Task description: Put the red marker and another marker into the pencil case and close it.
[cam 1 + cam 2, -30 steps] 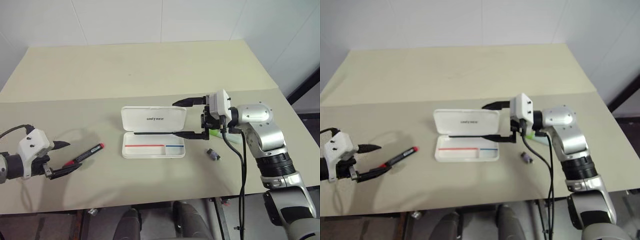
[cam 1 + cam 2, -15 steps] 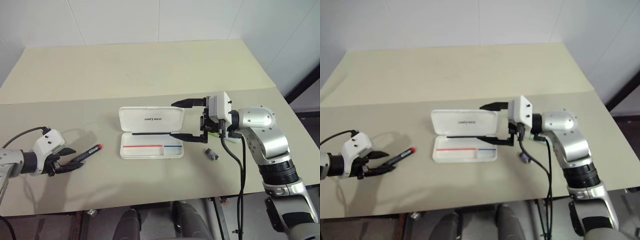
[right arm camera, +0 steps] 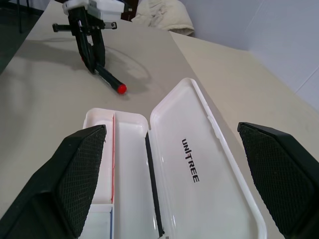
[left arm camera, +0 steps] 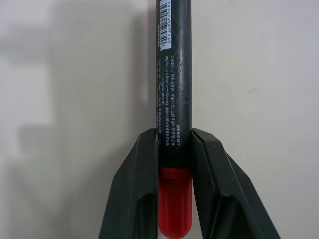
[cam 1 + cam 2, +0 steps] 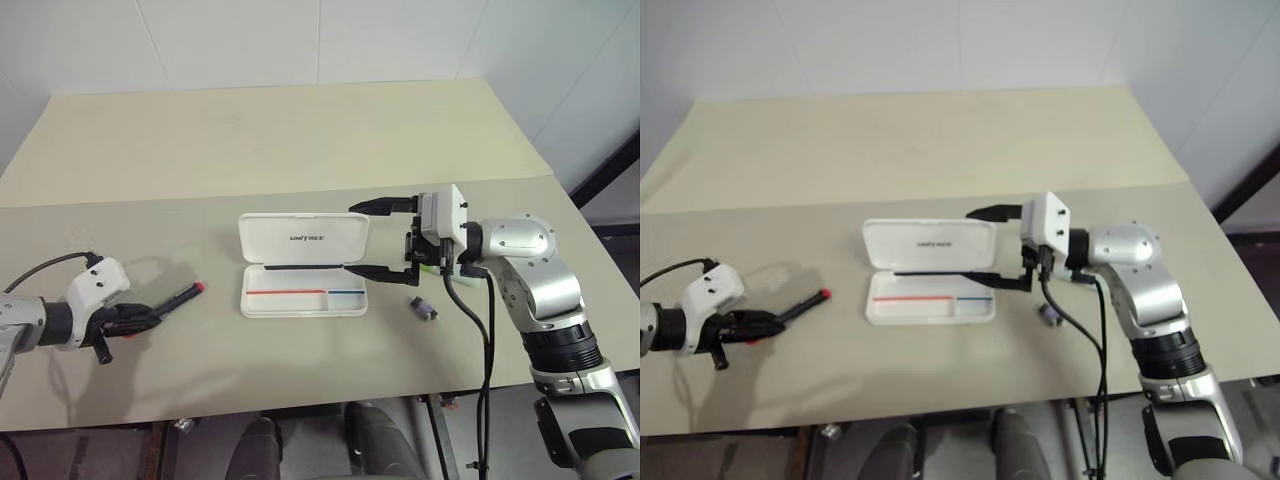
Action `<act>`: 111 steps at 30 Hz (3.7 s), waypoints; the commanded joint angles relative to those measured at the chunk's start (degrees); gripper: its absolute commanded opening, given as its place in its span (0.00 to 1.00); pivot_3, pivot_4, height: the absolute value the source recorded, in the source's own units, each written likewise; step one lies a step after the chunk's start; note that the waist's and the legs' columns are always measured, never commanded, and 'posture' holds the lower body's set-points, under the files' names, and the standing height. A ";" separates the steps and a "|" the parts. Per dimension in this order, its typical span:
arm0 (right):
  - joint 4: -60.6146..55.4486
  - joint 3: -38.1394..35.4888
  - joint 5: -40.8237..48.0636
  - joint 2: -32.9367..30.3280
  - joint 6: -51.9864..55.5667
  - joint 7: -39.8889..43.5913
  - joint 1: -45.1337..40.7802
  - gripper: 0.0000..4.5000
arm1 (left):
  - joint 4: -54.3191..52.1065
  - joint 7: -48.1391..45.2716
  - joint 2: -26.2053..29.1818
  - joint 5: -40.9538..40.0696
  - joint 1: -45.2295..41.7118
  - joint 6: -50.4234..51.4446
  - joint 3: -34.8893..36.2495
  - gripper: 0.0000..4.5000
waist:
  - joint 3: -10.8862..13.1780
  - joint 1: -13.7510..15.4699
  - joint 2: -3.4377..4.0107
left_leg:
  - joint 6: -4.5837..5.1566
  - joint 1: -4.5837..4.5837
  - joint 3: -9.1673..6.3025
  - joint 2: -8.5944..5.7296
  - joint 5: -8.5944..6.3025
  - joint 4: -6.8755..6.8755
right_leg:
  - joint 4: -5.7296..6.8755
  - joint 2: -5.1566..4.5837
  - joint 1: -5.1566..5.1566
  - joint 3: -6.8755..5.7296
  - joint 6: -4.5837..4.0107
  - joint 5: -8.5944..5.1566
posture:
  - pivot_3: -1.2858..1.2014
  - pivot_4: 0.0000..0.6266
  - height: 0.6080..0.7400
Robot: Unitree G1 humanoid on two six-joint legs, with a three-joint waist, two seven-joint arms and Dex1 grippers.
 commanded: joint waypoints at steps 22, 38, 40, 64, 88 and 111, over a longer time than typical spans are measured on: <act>3.48 -7.71 -2.77 -7.33 -3.28 -4.50 7.39 1.00 | 2.26 -2.11 -16.92 5.74 -34.82 -8.25 -25.58 0.12 | 0.01 0.72 0.01 | 0.00 -0.01 0.05 -0.02 0.00 0.19 | 0.13 0.15 0.01 0.12 0.57 0.30 | 0.52 0.24 1.00; -6.53 -11.03 -1.57 -8.37 1.97 -9.75 13.82 1.00 | 8.65 -2.61 -23.41 16.19 -39.90 -16.51 -33.87 0.12 | 0.01 1.34 0.02 | 0.01 -0.04 0.05 -0.02 0.00 0.56 | 0.20 0.18 0.08 0.20 0.65 0.34 | 0.52 0.24 1.00; -6.96 -11.06 -1.51 -8.34 2.26 -10.05 13.97 1.00 | 9.23 -2.22 -23.91 17.09 -40.07 -17.29 -33.94 0.12 | 0.01 1.38 0.02 | 0.02 -0.06 0.05 -0.02 0.00 0.63 | 0.20 0.18 0.10 0.21 0.67 0.35 | 0.52 0.24 1.00; -3.99 -9.15 -2.29 -8.28 4.34 -10.71 11.55 1.00 | -0.73 -5.62 -26.74 8.16 -36.87 -12.63 -28.28 0.55 | 0.01 1.32 0.02 | 0.08 -0.09 0.05 -0.02 -0.04 0.89 | 0.20 0.19 0.19 0.23 0.74 0.39 | 0.52 0.24 1.00; 37.99 0.86 -17.65 -14.87 -1.38 1.78 -6.55 1.00 | -10.55 -9.53 -10.51 -13.87 -16.93 -10.18 1.42 0.98 | 0.06 0.89 0.06 | 0.13 -0.07 0.19 0.01 -0.07 0.85 | 0.02 0.17 0.19 0.26 -0.06 -0.04 | 0.52 0.24 1.00; 31.44 0.04 -15.46 -15.81 -7.88 12.28 -7.20 0.24 | -6.91 -9.36 -8.99 -12.03 -15.10 -13.74 2.70 1.00 | 0.09 -0.26 0.11 | 0.13 -0.02 0.20 0.01 -0.07 0.82 | 0.17 0.16 0.18 0.27 0.13 0.06 | 0.52 0.24 1.00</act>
